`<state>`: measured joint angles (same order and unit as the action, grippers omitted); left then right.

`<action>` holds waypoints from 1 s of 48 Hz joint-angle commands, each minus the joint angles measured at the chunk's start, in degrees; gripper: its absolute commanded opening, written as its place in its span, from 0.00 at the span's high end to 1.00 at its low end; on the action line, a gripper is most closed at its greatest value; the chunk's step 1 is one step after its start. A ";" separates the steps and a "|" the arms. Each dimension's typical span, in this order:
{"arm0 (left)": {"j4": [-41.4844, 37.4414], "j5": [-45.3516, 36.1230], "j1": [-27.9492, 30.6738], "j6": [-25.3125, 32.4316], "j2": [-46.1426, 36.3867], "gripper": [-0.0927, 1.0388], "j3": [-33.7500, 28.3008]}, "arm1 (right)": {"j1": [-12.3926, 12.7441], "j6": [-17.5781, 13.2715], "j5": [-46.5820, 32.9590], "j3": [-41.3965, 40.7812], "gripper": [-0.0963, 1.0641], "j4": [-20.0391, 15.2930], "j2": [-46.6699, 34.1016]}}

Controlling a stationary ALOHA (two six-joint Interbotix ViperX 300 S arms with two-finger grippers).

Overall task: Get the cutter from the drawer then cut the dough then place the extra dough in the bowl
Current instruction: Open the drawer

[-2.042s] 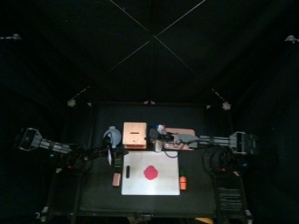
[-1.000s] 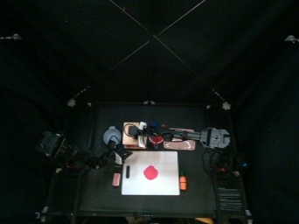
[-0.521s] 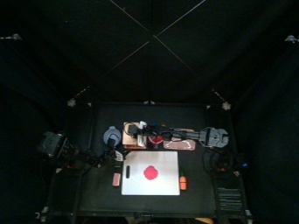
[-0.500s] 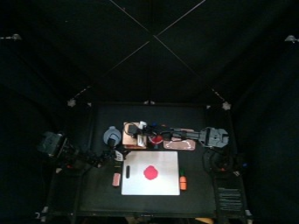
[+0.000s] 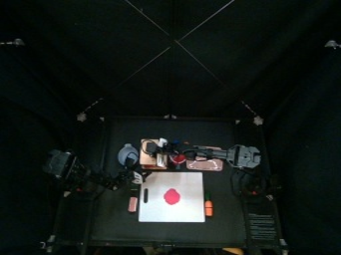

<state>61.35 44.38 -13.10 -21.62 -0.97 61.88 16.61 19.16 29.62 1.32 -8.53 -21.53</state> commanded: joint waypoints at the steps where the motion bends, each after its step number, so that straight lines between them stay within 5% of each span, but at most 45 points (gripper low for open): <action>1: 0.09 0.26 0.18 0.09 -0.26 0.78 -1.05 | 0.09 0.00 2.81 0.26 0.86 0.18 1.76; 12: -0.18 0.35 0.53 0.18 -0.09 0.72 -1.58 | 0.09 -0.09 3.43 -0.26 0.86 0.18 1.67; 29: 3.25 -1.14 1.23 -0.26 -0.18 0.39 -2.90 | 0.00 -0.09 3.25 -0.35 0.86 0.26 1.67; 40: 5.27 -4.31 1.49 -6.50 -0.18 0.19 -4.31 | -0.35 -0.09 3.34 -0.35 0.86 0.18 1.58; 48: 5.98 -4.39 1.93 -10.20 0.26 0.14 -3.52 | -0.44 0.00 3.25 -0.18 0.86 0.26 1.58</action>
<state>66.88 39.81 -11.60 -31.11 -0.62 58.71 16.35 18.98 32.17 1.23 -8.44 -21.09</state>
